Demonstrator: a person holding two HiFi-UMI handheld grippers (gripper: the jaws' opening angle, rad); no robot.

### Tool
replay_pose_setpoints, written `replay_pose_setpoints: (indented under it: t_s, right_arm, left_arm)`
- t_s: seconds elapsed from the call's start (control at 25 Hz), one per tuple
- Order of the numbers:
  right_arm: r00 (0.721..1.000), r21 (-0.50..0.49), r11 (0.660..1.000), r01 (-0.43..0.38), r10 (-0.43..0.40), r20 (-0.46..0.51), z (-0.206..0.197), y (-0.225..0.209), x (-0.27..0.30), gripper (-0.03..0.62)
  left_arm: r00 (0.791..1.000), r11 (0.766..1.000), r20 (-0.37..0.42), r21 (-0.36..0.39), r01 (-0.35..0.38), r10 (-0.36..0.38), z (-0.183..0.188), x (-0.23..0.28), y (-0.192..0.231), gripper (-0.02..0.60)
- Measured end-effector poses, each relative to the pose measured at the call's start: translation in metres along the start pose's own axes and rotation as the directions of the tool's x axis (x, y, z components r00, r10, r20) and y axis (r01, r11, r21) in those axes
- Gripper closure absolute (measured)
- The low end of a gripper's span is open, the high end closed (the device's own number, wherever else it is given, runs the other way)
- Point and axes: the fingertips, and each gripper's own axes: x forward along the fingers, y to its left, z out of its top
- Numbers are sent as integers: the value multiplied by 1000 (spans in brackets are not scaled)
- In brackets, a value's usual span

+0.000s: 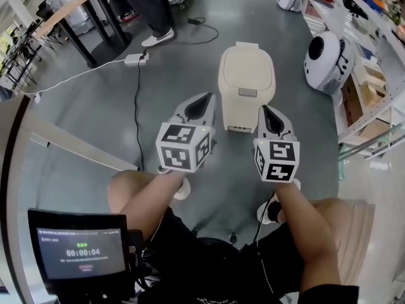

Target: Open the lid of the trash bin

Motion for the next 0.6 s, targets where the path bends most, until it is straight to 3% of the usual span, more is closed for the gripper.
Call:
replay_pose_setpoints:
  t_s: [0.36,0.6]
  right_arm:
    - [999,6,1000,25,-24,-34,-6,-19,71,589]
    - [998,28,999,26,-25,-57,-8,-17,98,589]
  left_arm:
    - [999,1000,-32,-17,-15,14,3,64,40,583]
    - [999,999,-38,-35,-20,18,8,80,44,582]
